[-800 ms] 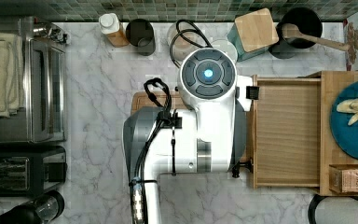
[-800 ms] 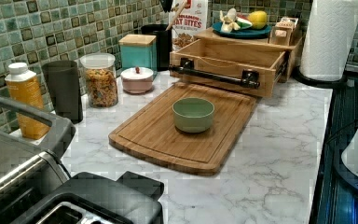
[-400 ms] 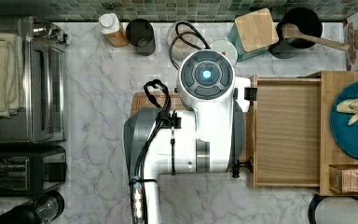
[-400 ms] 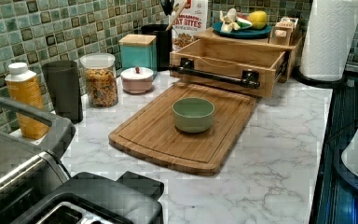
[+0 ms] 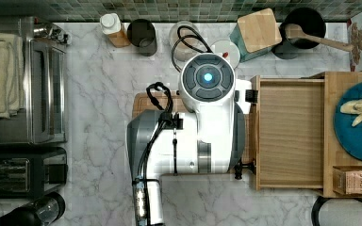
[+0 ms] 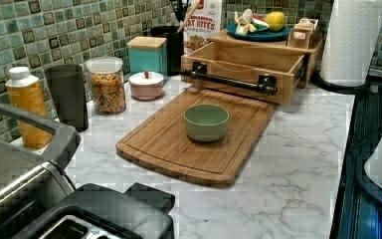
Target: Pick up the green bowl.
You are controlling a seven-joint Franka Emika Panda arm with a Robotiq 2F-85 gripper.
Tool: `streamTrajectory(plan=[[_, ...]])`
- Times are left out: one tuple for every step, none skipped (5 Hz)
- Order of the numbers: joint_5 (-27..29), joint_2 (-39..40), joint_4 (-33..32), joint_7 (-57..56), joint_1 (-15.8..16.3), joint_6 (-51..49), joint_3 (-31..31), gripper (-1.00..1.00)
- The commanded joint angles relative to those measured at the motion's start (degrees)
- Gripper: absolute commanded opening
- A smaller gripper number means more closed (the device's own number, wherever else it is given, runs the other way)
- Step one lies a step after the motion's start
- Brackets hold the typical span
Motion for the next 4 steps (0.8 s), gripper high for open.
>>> streamTrajectory(plan=[[3.3,-5.3,-10.4,-0.8,0.4,5.1,0.4,-1.0],[4.2,-7.0,-12.2,1.5,1.0,4.0,0.7,-1.0],[5.0,-9.5,-16.8,2.4,1.3,7.0,0.9,1.0],[5.0,-10.1,-20.0,4.0,1.5,8.6,1.5,1.0]])
